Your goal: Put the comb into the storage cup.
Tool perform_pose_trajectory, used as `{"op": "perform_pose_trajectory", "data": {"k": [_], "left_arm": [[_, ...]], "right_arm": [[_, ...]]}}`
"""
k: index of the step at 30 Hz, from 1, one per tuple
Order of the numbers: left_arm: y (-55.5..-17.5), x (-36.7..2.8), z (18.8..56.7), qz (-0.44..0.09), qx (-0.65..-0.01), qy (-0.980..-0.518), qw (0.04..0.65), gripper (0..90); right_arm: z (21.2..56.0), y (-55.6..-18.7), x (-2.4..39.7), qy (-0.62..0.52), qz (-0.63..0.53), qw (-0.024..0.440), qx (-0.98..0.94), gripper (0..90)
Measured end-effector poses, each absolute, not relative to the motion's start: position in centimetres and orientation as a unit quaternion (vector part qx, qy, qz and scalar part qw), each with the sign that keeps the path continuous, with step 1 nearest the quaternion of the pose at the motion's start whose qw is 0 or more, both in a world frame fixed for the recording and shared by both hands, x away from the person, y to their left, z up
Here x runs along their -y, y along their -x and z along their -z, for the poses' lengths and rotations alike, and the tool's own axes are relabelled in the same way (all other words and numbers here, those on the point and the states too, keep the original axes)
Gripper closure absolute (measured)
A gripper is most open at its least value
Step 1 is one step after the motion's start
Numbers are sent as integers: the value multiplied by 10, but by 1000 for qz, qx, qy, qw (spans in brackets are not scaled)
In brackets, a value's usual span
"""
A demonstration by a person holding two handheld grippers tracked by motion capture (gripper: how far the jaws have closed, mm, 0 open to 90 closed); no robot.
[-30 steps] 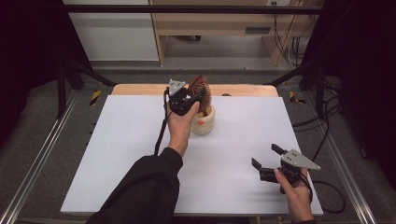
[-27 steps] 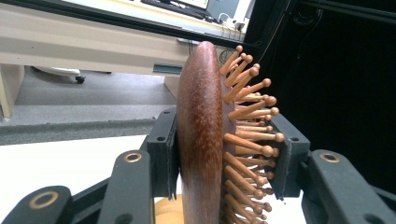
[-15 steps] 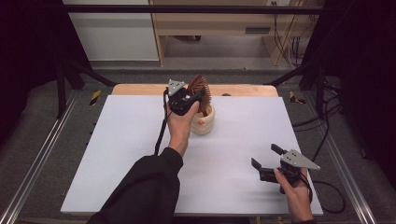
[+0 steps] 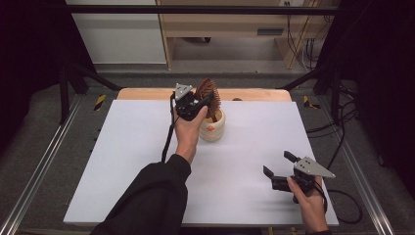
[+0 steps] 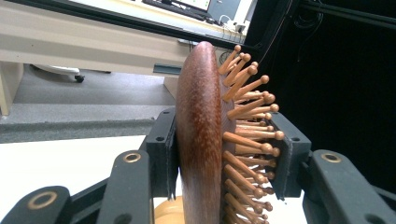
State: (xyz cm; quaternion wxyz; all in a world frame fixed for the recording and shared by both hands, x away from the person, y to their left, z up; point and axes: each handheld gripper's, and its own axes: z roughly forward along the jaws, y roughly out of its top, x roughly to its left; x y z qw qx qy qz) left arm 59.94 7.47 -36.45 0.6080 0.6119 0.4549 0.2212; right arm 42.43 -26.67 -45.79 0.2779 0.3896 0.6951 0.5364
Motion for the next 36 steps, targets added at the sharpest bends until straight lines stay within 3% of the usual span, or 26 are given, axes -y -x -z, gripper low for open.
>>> {"op": "perform_pose_trajectory", "data": {"k": [36], "left_arm": [[-607, -87, 366, -203, -451, -623, 606, 480]], "right_arm": [[459, -424, 265, -389, -534, 277, -698, 38]]}}
